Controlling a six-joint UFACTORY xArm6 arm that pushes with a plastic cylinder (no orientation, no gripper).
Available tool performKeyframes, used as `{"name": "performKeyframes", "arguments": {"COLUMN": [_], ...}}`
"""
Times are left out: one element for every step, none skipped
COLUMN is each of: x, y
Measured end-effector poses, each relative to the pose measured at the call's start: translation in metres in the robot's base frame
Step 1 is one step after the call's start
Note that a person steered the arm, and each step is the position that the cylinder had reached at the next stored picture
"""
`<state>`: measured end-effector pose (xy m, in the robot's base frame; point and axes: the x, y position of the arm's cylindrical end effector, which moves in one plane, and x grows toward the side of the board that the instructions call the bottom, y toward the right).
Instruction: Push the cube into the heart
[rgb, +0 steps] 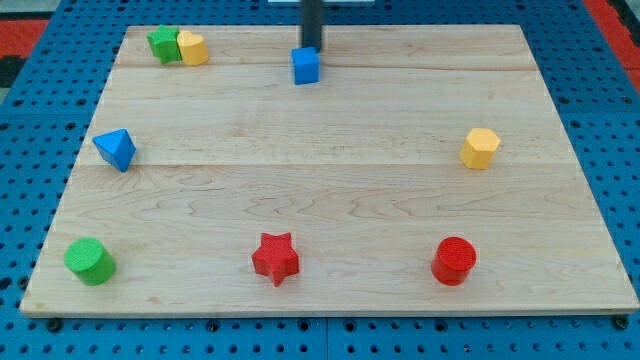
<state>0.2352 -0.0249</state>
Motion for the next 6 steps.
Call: {"name": "performKeyframes", "arguments": {"x": [-0.003, 0.048, 0.037, 0.007, 0.010, 0.041], "y": [0.092, 0.043, -0.037, -0.085, -0.048, 0.049]}}
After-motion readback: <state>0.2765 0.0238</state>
